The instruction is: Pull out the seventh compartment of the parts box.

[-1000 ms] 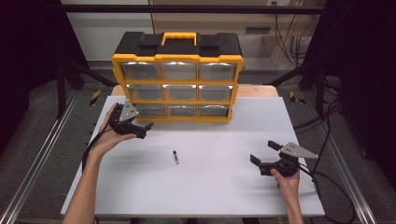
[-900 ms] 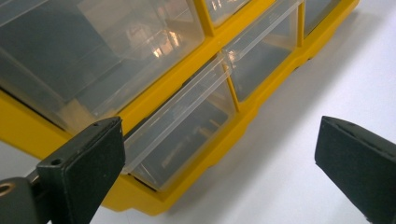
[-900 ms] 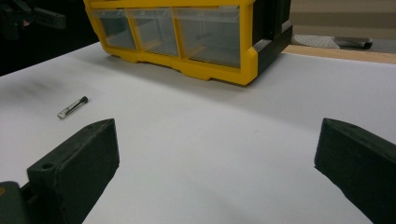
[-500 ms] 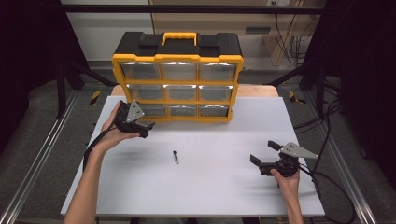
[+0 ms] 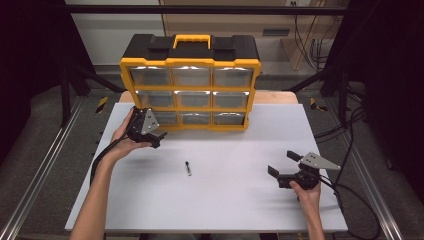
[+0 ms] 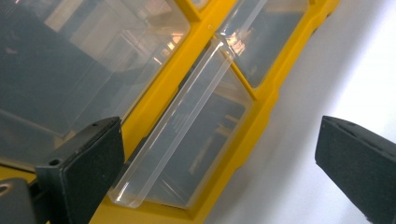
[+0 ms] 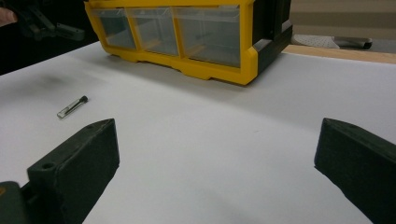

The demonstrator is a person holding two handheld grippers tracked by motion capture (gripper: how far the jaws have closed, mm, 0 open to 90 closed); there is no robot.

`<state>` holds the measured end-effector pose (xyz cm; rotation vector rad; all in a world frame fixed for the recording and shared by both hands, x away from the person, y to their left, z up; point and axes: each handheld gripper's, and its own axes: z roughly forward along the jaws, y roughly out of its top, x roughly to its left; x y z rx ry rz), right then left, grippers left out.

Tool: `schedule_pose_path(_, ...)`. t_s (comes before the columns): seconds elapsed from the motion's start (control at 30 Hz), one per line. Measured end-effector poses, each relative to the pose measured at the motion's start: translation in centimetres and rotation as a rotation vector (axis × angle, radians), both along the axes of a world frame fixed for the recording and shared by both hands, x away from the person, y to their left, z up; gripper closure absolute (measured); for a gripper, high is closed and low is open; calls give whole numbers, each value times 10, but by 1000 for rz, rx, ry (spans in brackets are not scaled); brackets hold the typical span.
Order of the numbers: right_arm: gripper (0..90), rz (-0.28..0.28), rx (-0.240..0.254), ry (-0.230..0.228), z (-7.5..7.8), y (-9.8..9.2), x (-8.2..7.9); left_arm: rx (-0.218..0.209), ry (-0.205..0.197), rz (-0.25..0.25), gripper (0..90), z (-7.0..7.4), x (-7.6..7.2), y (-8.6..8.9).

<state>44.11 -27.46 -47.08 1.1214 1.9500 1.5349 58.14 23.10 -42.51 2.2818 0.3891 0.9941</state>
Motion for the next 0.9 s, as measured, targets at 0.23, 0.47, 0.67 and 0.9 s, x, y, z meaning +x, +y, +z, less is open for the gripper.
schedule_pose_path(0.23, 6, -1, -1, 0, 0, 0, 0, 68, -29, -19, 30, -6, 1, -3)
schedule_pose_path(0.47, 6, -1, 0, 2, 0, 0, 0, 139, -73, -41, 52, -11, 2, -7)
schedule_pose_path(0.67, 7, -2, 0, 2, 0, 0, 0, 238, -119, -63, 91, -13, 2, -8)
schedule_pose_path(0.9, 6, 0, -2, 0, 0, 0, 0, 328, -158, -91, 163, -19, 3, -10)
